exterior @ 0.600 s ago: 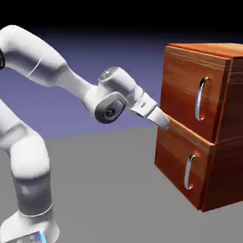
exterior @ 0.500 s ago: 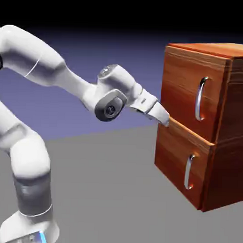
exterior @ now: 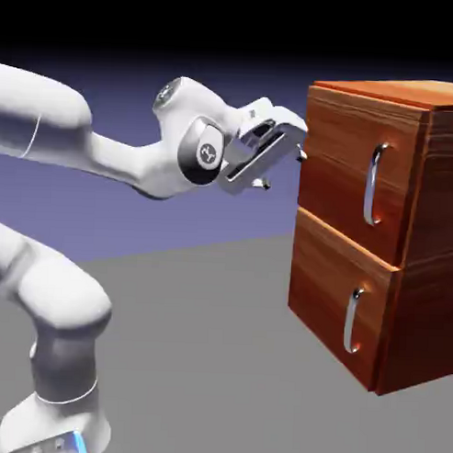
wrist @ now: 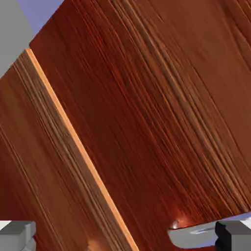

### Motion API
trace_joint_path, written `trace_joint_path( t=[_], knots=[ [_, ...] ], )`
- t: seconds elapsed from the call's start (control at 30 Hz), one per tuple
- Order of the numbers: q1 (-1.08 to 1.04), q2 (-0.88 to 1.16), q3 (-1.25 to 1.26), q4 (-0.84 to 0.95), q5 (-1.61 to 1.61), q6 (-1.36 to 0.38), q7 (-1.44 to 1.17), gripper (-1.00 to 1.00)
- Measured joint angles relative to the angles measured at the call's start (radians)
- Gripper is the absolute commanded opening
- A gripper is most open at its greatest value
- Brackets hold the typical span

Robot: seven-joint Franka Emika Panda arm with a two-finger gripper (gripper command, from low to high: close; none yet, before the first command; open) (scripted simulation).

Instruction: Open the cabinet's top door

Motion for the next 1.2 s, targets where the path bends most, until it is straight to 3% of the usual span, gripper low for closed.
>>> trace_joint_path(
  t=[1.2],
  knots=[
    [0.788,-0.532,-0.735,0.21,-1.566,-0.324,-1.018,1.0]
  ],
)
